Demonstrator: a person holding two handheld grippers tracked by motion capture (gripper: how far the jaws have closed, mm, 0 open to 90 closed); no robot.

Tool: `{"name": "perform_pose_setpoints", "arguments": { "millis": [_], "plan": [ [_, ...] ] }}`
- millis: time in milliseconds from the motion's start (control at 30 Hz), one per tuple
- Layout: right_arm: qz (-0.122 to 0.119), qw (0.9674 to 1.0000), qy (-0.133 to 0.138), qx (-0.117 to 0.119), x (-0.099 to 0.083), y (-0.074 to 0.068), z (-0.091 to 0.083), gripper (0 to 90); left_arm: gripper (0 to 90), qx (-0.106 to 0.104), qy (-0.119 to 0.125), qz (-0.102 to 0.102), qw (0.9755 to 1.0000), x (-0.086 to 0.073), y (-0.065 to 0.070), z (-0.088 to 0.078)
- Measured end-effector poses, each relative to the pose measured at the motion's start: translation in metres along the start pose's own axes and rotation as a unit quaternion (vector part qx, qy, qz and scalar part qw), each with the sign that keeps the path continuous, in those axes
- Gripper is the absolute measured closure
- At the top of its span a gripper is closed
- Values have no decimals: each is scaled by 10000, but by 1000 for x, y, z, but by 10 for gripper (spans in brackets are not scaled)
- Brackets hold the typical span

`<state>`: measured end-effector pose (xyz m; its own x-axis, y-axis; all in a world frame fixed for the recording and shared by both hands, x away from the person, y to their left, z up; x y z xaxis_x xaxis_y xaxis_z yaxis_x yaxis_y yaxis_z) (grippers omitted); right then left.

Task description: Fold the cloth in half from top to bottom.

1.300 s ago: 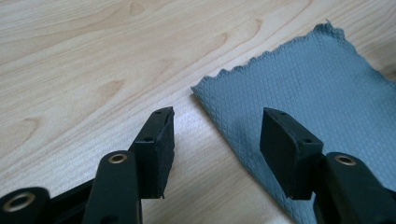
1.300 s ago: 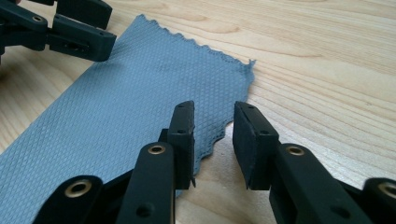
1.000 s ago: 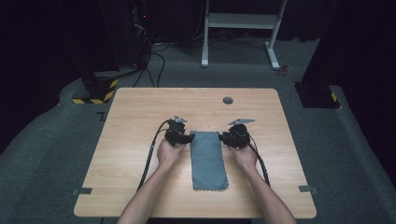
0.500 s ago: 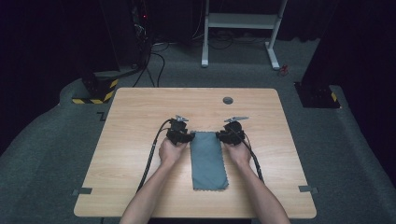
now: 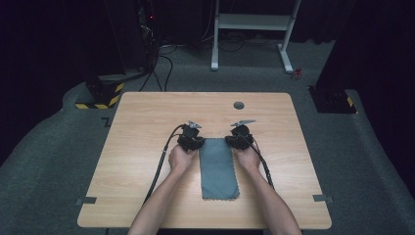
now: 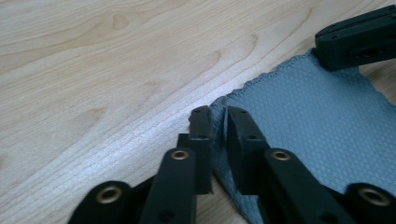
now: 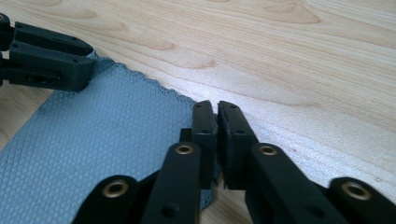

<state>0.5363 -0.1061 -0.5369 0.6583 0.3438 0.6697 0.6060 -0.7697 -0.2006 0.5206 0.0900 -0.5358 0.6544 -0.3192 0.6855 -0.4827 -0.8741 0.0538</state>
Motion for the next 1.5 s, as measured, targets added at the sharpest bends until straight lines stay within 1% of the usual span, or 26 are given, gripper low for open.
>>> {"name": "perform_pose_setpoints", "arguments": {
  "millis": [33,67,100,200,267,367,467,600,667,700,733,767,800,833,867,900,933,967,1000,1067,1133,1200,1267,1300,1400,1500],
  "plan": [
    [50,10000,-28,31,0,0,0,885,844,-23,-14,4,10000,0,-2,0],
    [50,10000,-28,31,0,0,0,885,861,-23,-14,4,10000,0,-2,0],
    [-38,10000,-11,20,0,-1,0,893,871,-91,-47,-16,9999,1,-2,0],
    [-96,9999,7,31,0,0,0,898,881,-88,-53,26,9999,2,-1,0],
    [-9,9999,41,97,0,3,-1,900,886,-88,-33,37,9999,1,-2,0],
    [27,9999,80,148,-1,5,-2,900,888,-127,-3,18,9999,1,-2,0],
    [-23,9998,118,138,0,3,-4,900,889,-114,57,55,9999,2,-3,-3],
    [-88,9998,145,131,2,0,-8,900,890,-180,151,14,9997,4,-3,-8],
    [-143,9996,192,131,3,0,-10,900,890,-191,183,52,9996,5,-4,-9],
    [-111,9997,187,135,3,-1,-11,900,891,-152,191,98,9997,6,-4,-10],
    [-176,9995,230,137,4,0,-13,900,891,-116,236,155,9995,7,-1,-11],
    [-190,9994,258,109,5,-1,-15,900,892,-114,253,173,9995,9,-2,-11],
    [-196,9994,269,82,6,-2,-16,900,893,-144,246,134,9995,10,-2,-10],
    [-220,9993,285,61,6,-2,-16,900,893,-136,209,154,9996,12,-4,-9],
    [-231,9992,309,40,7,-1,-19,900,893,-181,215,124,9995,15,-4,-9],
    [-231,9992,309,40,7,-1,-19,900,893,-181,215,124,9995,15,-4,-9],
    [-178,9991,392,27,10,1,-23,900,893,-211,254,83,9994,20,-5,-8],
    [-157,9991,401,28,10,2,-24,900,893,-219,309,69,9993,23,-5,-8],
    [-139,9990,426,19,10,5,-25,900,894,-268,276,59,9992,26,-5,-7],
    [-4,9990,457,31,10,8,-27,900,894,-271,276,129,9992,33,-4,-6],
    [43,9988,495,-5,11,12,-29,900,894,-304,322,156,9989,40,-4,-6],
    [111,9982,591,-4,12,15,-32,900,894,-338,409,138,9985,46,-3,-8],
    [193,9977,654,32,13,17,-36,900,894,-364,415,115,9984,47,-2,-8],
    [177,9980,603,26,15,18,-38,900,894,-347,448,207,9982,49,0,-10],
    [19,9976,685,-9,21,14,-44,900,894,-348,475,263,9979,49,2,-12],
    [-72,9978,663,-11,20,11,-46,900,894,-403,492,321,9975,46,3,-18]
  ]
}}
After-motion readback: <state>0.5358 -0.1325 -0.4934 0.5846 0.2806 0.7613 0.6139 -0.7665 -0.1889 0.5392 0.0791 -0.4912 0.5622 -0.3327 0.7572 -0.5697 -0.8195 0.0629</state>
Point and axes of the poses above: each handheld gripper's, and its own axes: z roughly forward along the jaws, x roughly out of its top, y roughly to its right, the point moved 3 cm from there along z, roughly forward along the jaws, and after that the axes turned 5 degrees about x, right-handed, at the moved point
